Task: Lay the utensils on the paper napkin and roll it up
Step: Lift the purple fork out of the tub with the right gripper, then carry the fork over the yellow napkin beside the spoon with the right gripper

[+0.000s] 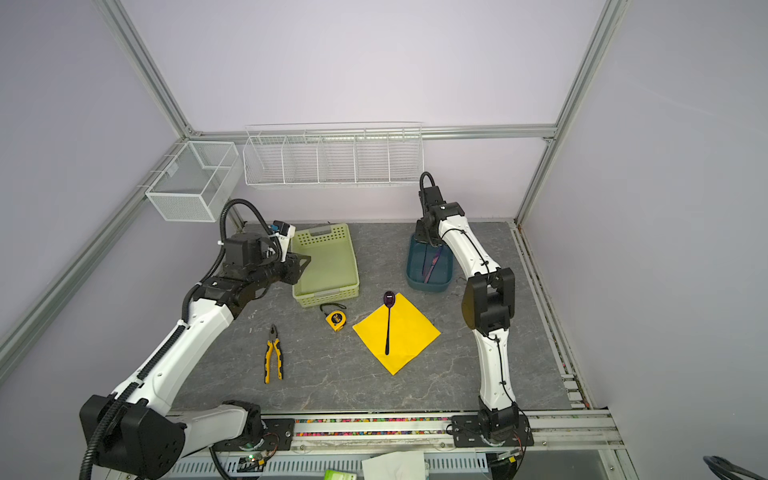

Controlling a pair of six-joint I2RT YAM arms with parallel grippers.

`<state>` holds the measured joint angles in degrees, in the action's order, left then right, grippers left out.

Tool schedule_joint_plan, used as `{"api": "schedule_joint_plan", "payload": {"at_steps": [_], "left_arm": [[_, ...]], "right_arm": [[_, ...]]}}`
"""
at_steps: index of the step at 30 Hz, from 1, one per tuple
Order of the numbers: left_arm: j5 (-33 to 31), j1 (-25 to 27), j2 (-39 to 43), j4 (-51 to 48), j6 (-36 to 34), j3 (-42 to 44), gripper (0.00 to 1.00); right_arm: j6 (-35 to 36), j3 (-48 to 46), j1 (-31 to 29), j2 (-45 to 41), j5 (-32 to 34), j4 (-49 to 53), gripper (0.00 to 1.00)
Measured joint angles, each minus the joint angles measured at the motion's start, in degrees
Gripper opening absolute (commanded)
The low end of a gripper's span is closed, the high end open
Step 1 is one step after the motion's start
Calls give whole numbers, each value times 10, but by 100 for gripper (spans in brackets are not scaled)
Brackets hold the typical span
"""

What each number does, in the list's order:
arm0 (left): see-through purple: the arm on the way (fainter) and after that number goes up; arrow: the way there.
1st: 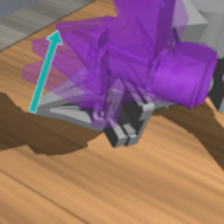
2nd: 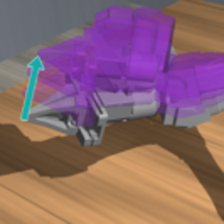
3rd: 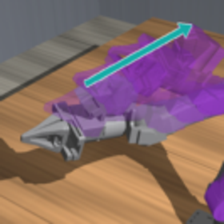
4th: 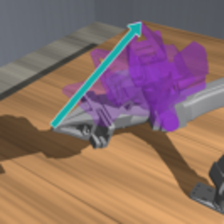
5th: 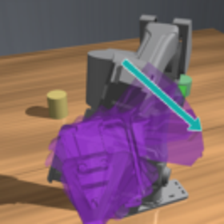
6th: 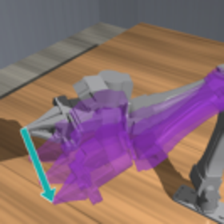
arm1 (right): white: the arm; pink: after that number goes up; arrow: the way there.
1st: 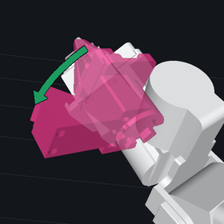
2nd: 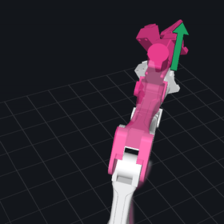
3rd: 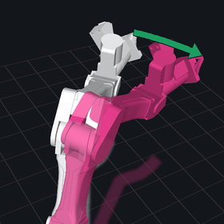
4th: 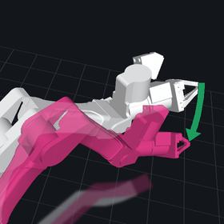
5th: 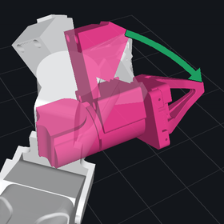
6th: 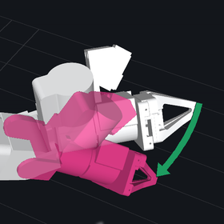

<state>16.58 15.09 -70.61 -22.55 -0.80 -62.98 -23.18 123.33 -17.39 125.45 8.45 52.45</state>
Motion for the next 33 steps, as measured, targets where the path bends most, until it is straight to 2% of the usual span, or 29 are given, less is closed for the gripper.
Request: {"api": "schedule_joint_plan", "payload": {"at_steps": [5,11,16,22,33], "left_arm": [[32,28,-26,10,23,-20,35],[71,101,-74,26,47,-74,35],[73,104,-75,12,43,-100,36],[50,104,-59,-31,-8,-120,36],[35,104,7,2,-49,-34,37]], "right_arm": [[-10,-97,-3,-84,-24,-52,7],[-30,-177,-13,-180,-64,-111,7],[-35,-216,-24,-236,-83,-125,7],[-40,-302,-60,-309,-89,-122,7],[-60,-457,-126,-385,-111,-116,7]]}}
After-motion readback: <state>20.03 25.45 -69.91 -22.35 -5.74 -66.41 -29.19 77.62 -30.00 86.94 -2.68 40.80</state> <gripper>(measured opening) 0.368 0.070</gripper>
